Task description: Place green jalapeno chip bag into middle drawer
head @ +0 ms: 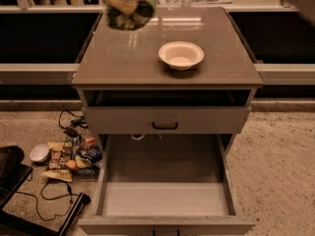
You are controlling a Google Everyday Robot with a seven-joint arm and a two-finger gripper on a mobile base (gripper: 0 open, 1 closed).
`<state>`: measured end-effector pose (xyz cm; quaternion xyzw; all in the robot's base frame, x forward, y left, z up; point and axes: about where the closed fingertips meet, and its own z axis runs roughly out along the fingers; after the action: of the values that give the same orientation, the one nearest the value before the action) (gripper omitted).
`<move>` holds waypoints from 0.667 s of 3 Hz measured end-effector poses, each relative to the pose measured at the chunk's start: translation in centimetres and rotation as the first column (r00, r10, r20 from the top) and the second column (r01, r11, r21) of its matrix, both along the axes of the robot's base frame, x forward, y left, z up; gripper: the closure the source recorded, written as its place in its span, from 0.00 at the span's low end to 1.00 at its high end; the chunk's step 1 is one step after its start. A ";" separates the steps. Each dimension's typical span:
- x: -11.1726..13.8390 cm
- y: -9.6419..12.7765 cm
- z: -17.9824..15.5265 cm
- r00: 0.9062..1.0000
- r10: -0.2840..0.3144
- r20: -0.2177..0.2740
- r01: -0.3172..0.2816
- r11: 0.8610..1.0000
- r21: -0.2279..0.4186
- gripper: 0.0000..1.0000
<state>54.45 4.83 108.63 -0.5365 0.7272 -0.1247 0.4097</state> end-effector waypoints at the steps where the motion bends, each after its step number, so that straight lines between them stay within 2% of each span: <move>1: -3.7 -5.9 1.4 0.993 -0.109 0.055 0.103 0.989 0.104 1.00; 2: -4.8 -9.6 -0.2 0.986 -0.165 0.026 0.156 0.966 0.208 1.00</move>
Offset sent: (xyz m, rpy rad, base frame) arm -0.0551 -0.2101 -0.0812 0.4747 0.0698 -0.3469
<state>49.65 -4.78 108.45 -0.4278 0.7683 -0.0935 0.4669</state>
